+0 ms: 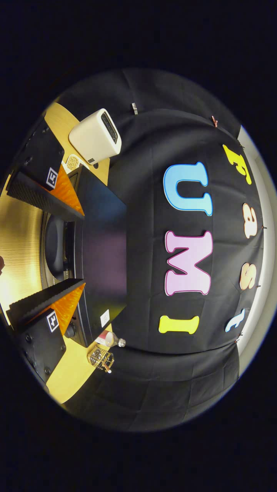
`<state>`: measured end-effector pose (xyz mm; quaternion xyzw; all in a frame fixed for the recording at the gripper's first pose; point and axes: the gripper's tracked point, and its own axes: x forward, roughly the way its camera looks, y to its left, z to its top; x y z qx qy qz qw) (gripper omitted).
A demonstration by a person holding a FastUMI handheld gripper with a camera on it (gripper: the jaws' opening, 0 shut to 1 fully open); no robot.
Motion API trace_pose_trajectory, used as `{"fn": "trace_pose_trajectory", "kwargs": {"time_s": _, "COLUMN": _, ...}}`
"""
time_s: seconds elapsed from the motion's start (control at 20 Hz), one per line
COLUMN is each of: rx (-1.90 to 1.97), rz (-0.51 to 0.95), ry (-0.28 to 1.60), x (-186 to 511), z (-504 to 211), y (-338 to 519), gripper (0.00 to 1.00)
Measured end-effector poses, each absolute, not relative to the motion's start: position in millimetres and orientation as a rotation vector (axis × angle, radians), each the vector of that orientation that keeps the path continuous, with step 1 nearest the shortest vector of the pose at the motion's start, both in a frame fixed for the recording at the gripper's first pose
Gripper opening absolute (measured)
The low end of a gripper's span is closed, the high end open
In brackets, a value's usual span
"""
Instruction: Open the toaster oven, put the food inside, and close the toaster oven door.
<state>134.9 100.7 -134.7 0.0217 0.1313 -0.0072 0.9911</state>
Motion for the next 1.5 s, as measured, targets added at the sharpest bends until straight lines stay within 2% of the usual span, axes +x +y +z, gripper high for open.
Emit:
{"fn": "trace_pose_trajectory", "kwargs": {"time_s": 0.6, "rx": 0.036, "rz": 0.003, "ry": 0.325, "x": 134.3, "z": -156.4, "y": 108.1, "gripper": 0.99}}
{"fn": "trace_pose_trajectory", "kwargs": {"time_s": 1.2, "rx": 0.042, "rz": 0.07, "ry": 0.403, "x": 53.8, "z": -193.1, "y": 109.4, "gripper": 0.99}}
{"fn": "trace_pose_trajectory", "kwargs": {"time_s": 1.5, "rx": 0.013, "rz": 0.09, "ry": 0.564, "x": 12.0, "z": -244.0, "y": 110.6, "gripper": 0.98}}
